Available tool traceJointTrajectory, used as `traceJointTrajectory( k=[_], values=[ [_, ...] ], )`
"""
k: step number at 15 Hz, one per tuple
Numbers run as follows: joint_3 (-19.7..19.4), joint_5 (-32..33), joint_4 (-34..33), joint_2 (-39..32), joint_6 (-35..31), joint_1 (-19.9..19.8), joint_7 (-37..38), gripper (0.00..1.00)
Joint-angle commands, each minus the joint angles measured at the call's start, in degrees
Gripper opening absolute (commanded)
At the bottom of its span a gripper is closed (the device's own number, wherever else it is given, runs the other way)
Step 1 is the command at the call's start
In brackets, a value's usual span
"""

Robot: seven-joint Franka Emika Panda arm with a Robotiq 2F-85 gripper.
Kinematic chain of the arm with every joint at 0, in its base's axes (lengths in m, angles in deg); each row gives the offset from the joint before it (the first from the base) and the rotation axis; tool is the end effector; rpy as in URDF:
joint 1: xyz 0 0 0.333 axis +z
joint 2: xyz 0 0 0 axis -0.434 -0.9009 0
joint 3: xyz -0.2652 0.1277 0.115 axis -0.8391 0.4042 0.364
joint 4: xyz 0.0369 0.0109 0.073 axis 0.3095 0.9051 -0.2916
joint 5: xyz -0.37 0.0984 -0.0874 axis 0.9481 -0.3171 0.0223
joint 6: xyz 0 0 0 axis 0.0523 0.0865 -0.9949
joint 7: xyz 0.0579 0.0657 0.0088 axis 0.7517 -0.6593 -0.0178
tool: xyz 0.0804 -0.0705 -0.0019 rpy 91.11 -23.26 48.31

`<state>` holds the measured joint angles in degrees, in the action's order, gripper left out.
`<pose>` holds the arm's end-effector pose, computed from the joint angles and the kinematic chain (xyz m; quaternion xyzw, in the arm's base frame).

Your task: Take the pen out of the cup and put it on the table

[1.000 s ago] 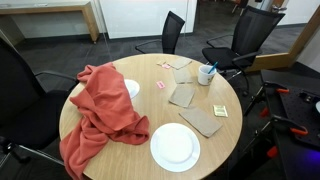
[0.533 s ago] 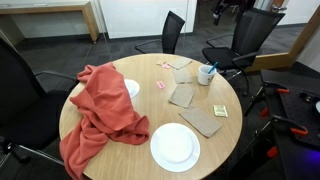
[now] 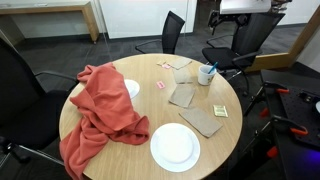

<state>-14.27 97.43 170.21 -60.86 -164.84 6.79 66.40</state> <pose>0.4329 -0.1144 0.3209 0.7786 -0.6034 0.1179 0.1252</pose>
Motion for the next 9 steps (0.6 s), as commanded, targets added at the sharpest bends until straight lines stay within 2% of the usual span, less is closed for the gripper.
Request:
traceJointTrajectory(
  k=[1, 5, 6, 9],
  values=[
    [-2.3, 7.7, -0.2, -1.3, 2.8, 1.8, 13.1, 1.00],
    [-4.3, 15.3, -0.4, -4.3, 2.8, 4.1, 24.1, 1.00],
    [-5.7, 12.7, 0.0, -3.0, 1.9, 4.8, 19.5, 1.00],
    [-6.2, 14.2, 0.0, -4.4, 1.9, 5.8, 22.3, 1.00]
  ],
)
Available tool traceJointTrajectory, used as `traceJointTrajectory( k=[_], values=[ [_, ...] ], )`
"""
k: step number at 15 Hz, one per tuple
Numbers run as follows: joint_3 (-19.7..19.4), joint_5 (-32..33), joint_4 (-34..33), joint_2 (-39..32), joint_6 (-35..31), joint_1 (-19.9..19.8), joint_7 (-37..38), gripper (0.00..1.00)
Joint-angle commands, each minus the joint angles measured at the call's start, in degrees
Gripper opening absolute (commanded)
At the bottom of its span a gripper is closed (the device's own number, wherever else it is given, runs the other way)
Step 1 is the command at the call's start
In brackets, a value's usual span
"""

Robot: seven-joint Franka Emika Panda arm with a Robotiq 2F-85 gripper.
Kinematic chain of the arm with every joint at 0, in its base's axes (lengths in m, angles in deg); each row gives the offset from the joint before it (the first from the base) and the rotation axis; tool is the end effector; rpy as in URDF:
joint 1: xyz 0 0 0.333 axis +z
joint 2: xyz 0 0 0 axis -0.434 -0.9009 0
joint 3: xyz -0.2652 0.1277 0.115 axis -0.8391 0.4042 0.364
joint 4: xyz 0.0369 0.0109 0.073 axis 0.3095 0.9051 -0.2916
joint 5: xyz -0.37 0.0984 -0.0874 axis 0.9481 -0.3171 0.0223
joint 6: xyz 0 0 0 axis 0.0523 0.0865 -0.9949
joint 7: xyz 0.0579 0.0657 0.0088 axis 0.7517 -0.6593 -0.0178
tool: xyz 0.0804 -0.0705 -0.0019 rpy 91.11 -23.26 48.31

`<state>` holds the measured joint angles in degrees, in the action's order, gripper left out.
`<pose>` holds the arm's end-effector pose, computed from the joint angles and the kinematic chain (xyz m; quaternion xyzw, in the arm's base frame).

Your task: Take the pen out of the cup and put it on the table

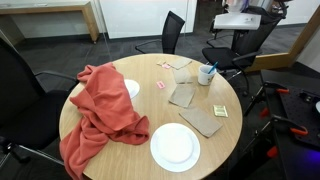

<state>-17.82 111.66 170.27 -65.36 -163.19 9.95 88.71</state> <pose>0.4265 -0.1176 0.2835 0.7102 -0.6638 0.1495 0.1807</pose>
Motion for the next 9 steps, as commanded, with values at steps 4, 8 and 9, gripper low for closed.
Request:
traceJointTrajectory(
  k=[4, 8, 9],
  values=[
    [-3.1, 1.4, -0.8, -0.4, 1.1, 3.2, 6.8, 1.00],
    [-3.4, 5.9, -1.7, -2.5, 2.4, 4.7, 25.1, 1.00],
    [-3.5, 6.6, -1.8, -3.3, 2.5, 5.1, 29.4, 1.00]
  ],
)
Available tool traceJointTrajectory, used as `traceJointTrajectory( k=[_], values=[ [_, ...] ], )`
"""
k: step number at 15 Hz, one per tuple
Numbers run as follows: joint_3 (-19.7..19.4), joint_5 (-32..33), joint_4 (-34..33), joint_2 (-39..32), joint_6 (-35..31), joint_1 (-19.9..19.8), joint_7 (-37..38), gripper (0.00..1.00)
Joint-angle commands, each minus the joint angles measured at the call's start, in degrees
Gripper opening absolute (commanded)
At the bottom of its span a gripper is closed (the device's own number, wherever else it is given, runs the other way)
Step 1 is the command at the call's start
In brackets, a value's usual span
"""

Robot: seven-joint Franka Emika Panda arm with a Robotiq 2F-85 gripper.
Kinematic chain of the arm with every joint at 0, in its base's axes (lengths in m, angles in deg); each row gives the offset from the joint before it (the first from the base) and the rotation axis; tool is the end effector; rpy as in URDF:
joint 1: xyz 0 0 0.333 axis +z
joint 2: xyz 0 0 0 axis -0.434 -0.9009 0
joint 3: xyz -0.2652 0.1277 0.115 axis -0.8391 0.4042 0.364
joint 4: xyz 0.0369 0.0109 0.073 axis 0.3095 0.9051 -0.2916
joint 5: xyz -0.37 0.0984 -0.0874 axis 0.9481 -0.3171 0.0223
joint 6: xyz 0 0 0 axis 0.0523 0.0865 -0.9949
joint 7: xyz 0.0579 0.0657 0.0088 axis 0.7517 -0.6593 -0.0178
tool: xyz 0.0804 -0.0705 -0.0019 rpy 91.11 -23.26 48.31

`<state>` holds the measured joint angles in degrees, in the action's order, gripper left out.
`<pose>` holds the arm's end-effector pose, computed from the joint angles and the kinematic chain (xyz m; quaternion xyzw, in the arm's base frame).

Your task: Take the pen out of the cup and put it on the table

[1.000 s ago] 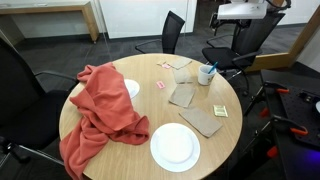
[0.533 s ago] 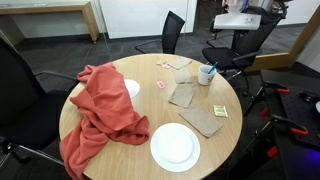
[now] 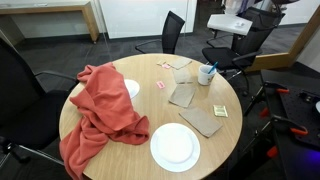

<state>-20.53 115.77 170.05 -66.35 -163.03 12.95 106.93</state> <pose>0.4274 -0.1157 0.2772 0.6188 -0.7437 0.1872 0.1700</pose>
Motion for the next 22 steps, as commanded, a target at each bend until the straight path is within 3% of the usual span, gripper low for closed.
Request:
traceJointTrajectory(
  k=[1, 5, 22],
  values=[
    [-0.8, 3.2, -1.9, -3.3, 3.1, 2.6, 15.4, 1.00],
    [-1.6, 1.5, -3.5, -8.1, 6.0, 4.5, 24.1, 1.00],
    [-7.4, -7.2, -16.2, -25.0, 3.9, 6.9, 21.3, 1.00]
  ],
)
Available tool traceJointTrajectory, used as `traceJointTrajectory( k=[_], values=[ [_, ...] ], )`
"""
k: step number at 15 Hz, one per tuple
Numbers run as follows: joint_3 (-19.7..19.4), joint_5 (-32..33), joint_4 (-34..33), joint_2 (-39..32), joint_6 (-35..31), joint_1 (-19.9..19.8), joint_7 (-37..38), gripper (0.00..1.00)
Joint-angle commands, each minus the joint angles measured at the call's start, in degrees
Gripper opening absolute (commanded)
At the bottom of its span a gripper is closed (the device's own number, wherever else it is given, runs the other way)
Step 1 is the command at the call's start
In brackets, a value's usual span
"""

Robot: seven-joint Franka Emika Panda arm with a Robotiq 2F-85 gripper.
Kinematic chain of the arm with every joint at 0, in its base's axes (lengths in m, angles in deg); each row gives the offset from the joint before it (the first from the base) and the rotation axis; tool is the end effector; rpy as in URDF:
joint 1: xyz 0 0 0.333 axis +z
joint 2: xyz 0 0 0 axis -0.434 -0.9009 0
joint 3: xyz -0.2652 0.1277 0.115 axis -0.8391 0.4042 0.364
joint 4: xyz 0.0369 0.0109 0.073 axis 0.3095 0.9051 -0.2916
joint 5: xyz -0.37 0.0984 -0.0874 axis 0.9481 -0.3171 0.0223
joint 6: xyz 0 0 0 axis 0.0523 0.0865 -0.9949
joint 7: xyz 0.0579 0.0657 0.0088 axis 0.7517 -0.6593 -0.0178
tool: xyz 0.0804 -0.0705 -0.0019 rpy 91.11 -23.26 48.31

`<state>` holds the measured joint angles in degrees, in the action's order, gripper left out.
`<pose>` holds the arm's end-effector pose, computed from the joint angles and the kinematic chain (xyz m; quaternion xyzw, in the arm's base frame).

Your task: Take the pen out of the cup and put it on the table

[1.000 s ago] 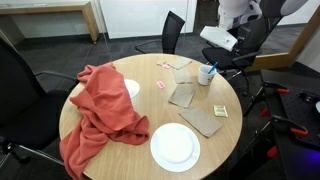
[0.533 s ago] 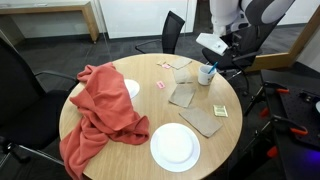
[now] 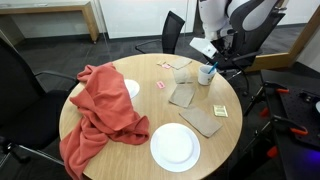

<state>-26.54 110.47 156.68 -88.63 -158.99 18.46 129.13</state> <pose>0.4691 -0.1421 0.1730 0.4367 -0.8564 0.1573 0.2263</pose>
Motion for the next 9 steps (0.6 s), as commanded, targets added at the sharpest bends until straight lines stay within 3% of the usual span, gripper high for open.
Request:
traceJointTrajectory(
  k=[1, 9],
  values=[
    [-1.6, -2.2, -3.5, -3.6, -0.1, 1.6, -1.1, 1.00],
    [-2.9, -5.6, -7.1, -8.8, 0.6, 2.7, -2.0, 1.00]
  ],
)
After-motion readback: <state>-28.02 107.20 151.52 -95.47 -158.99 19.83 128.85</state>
